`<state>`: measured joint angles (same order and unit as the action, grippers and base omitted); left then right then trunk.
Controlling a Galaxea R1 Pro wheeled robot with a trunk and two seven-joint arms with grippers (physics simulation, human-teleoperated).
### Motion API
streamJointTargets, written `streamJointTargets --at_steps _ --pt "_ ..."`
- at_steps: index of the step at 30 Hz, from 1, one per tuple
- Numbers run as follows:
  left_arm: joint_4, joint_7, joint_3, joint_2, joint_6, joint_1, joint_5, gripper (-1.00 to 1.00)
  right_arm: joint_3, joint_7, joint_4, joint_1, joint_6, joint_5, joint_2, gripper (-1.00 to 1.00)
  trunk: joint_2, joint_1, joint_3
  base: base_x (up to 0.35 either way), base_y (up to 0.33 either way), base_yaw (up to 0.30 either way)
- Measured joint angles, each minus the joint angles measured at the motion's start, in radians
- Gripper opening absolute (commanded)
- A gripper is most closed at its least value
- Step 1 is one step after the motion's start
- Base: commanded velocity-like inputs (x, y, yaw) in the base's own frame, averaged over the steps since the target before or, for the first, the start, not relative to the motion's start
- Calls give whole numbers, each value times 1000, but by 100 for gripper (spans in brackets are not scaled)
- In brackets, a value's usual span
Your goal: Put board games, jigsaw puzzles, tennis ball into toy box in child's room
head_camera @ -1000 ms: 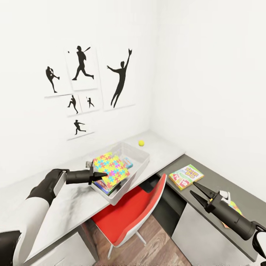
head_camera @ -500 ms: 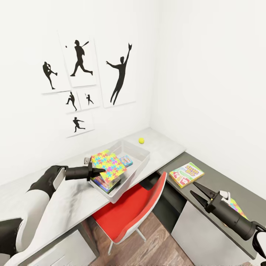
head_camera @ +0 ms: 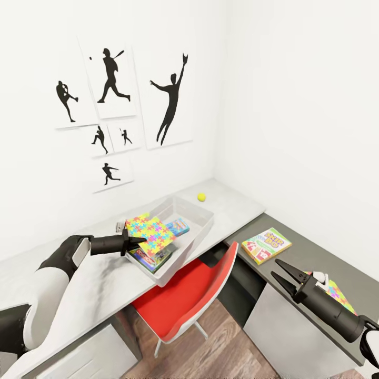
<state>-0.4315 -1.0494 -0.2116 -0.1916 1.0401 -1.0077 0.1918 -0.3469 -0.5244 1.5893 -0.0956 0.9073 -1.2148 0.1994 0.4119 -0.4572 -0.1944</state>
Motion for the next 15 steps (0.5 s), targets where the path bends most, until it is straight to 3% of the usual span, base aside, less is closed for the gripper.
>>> streamJointTargets --at_steps 5,8,15 --pt "81 71 -33 0 0 -40 2 -100 0 0 0 0 0 0 0 100 0 0 -8 0 0 0" --pt "97 83 -57 0 1 -47 2 -100 0 0 0 0 0 0 0 100 0 0 -13 0 0 0" --pt "116 90 -70 2 2 -60 0 -100 0 0 0 0 0 0 0 100 0 0 -25 0 0 0"
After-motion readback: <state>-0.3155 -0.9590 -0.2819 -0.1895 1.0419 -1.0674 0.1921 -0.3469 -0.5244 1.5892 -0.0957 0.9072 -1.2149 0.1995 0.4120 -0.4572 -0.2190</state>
